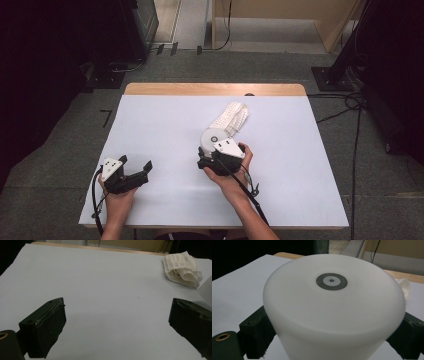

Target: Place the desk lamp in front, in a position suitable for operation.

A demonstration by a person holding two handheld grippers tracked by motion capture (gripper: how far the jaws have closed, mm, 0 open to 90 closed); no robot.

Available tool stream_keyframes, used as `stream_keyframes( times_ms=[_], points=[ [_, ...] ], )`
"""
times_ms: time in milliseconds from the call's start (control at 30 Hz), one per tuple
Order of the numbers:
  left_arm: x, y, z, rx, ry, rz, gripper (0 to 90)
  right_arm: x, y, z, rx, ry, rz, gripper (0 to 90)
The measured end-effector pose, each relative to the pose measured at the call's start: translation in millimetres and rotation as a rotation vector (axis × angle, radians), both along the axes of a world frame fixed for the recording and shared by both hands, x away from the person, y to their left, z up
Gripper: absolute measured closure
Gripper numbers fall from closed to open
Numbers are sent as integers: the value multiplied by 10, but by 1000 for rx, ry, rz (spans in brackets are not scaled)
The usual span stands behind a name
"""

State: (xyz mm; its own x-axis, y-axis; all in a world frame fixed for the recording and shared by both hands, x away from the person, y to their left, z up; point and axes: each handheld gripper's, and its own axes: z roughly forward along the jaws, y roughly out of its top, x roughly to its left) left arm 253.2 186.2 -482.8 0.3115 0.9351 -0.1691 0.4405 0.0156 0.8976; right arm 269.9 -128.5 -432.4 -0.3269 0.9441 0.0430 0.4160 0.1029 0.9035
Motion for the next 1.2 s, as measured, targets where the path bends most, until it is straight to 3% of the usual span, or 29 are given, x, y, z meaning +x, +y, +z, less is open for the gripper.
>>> stream_keyframes(
  times_ms=[167, 433, 800, 833, 1000, 1100, 1167, 1200],
  points=[
    [1, 9, 1, -7, 1, 0, 16, -17, 293, -38, 20, 17, 18, 80],
    [1, 24, 2, -18, 1, 6, 16, -81, 607, -90, -18, 13, 46, 80],
    [2, 30, 2, -20, 2, 3, 16, -98, 742, -212, -49, 30, 81, 72],
    [1, 29, 2, -21, 3, 3, 16, -108, 730, -189, -25, 21, 89, 64],
    [2, 25, 1, -21, 2, 1, 16, -152, 677, -83, -7, -9, 107, 62],
    [2, 24, 1, -20, 1, 2, 16, -210, 609, 38, 27, -41, 123, 62],
    [1, 20, 0, -22, 1, 3, 16, -256, 535, 206, 52, -74, 133, 63],
    [1, 19, 1, -20, 2, 3, 16, -256, 535, 206, 52, -74, 133, 63]
  ],
)
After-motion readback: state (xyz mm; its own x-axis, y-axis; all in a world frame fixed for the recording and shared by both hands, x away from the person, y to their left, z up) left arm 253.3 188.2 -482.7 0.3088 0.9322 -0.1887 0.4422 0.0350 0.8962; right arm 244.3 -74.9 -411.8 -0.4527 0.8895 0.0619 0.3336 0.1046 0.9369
